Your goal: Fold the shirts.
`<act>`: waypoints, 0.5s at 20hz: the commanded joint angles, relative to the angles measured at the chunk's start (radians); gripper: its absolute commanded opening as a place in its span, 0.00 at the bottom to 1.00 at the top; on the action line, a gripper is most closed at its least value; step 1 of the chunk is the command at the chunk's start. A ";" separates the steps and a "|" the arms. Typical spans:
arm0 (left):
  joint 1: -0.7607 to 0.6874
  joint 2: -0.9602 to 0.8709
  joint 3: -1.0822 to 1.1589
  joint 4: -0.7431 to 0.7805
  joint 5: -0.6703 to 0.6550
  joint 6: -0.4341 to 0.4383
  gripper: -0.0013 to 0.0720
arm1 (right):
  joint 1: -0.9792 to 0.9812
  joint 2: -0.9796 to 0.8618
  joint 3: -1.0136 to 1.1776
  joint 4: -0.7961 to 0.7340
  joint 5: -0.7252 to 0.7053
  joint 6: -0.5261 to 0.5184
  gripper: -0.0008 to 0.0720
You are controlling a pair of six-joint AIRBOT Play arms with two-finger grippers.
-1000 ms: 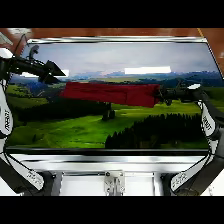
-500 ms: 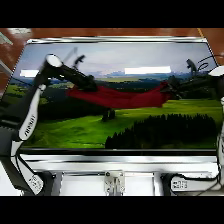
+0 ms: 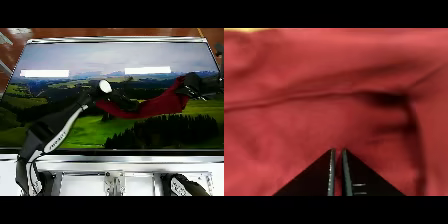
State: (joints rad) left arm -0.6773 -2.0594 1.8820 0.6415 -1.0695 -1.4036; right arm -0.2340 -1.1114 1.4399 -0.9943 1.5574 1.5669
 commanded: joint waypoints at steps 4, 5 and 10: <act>-0.066 -0.058 0.000 -0.136 0.077 0.004 0.07 | 0.002 0.067 0.000 0.016 0.042 0.048 0.10; -0.027 -0.042 0.000 -0.133 0.094 0.004 0.07 | 0.009 0.067 0.000 0.011 0.028 0.047 0.10; 0.301 0.121 0.000 0.037 -0.015 -0.024 0.07 | 0.237 -0.018 0.000 -0.070 -0.152 0.045 0.10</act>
State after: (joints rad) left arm -0.5354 -2.0197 1.8816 0.5819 -1.0245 -1.4071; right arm -0.1120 -1.0817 1.4399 -1.0332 1.5074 1.6104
